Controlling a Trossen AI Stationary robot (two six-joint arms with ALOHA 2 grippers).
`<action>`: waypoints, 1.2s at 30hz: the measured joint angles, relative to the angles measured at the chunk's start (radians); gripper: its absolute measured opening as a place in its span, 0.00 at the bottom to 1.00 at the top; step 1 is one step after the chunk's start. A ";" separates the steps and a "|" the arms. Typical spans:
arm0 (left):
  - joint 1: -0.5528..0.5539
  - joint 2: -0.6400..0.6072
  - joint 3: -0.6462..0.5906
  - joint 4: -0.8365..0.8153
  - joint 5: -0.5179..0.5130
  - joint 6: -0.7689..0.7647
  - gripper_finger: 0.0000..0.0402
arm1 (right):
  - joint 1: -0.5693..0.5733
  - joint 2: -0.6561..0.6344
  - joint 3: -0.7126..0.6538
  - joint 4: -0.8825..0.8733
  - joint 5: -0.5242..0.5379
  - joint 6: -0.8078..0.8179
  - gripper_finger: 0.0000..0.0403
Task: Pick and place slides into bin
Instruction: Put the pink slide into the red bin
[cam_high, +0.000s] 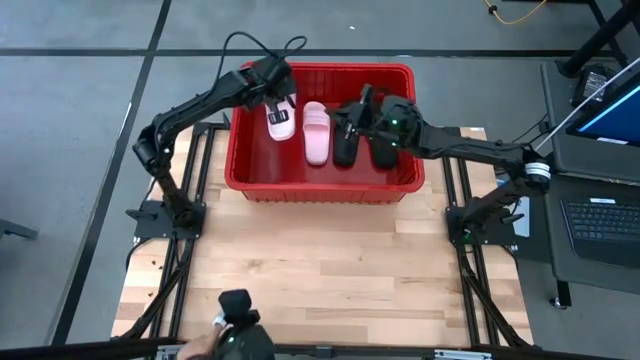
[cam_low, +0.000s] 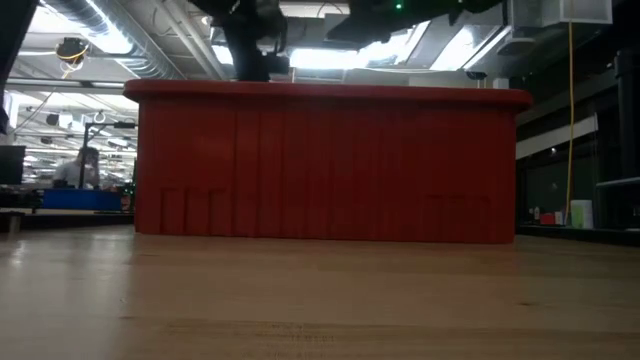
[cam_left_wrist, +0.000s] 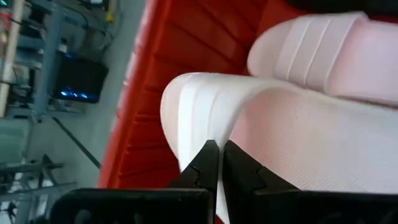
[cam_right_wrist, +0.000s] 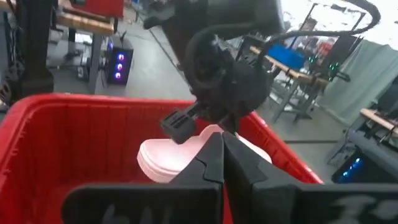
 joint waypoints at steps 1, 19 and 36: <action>0.010 0.012 0.000 0.000 0.013 0.002 0.01 | -0.003 0.008 0.008 -0.005 0.000 0.005 0.01; 0.073 0.129 0.000 0.019 0.148 0.082 0.01 | -0.052 0.015 0.013 -0.113 0.001 0.100 0.01; 0.044 0.130 0.000 -0.058 0.164 0.068 0.01 | -0.052 0.015 0.013 -0.157 0.001 0.096 0.01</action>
